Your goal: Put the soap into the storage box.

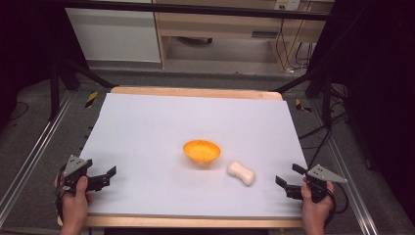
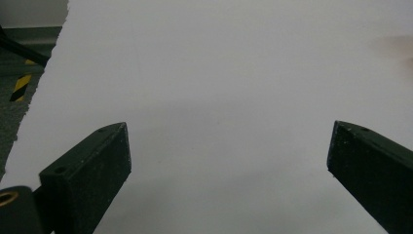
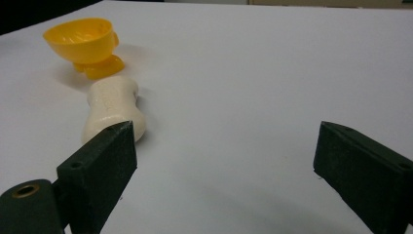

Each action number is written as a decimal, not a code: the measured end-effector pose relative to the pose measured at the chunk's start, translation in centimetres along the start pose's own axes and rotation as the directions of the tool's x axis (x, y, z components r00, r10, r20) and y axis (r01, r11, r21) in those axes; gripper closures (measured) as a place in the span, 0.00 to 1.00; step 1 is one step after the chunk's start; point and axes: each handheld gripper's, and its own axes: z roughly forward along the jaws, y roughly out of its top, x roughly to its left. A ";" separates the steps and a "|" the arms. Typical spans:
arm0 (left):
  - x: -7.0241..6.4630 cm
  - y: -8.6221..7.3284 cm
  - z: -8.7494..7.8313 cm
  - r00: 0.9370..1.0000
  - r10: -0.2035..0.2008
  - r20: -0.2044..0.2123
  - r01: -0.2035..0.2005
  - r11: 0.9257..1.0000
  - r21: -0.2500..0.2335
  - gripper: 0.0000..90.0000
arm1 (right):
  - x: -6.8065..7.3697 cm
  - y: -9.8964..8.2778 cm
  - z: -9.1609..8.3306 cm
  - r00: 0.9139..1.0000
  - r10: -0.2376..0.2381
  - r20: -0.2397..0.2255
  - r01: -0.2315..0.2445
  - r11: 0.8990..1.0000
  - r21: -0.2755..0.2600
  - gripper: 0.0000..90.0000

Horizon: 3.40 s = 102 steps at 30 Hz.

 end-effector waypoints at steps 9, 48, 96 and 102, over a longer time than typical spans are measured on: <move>0.0 0.0 0.0 1.000 -0.002 0.004 0.002 1.000 -0.002 0.02 | 0.5 1.0 1.0 0.999 -0.037 -0.029 0.041 0.988 0.149 0.11; 0.0 0.0 0.0 1.000 0.001 0.008 -0.001 1.000 -0.002 0.02 | 3.7 5.9 5.0 0.974 -0.187 -0.126 0.225 0.791 0.569 0.15; 0.0 0.0 0.1 1.000 0.005 0.012 -0.005 1.000 0.007 0.02 | 8.9 8.2 11.7 0.944 -0.218 -0.248 0.327 0.723 0.609 0.33; 0.0 0.0 0.1 1.000 0.004 0.012 -0.004 1.000 0.008 0.02 | 9.1 8.4 12.1 0.944 -0.215 -0.250 0.327 0.717 0.616 0.37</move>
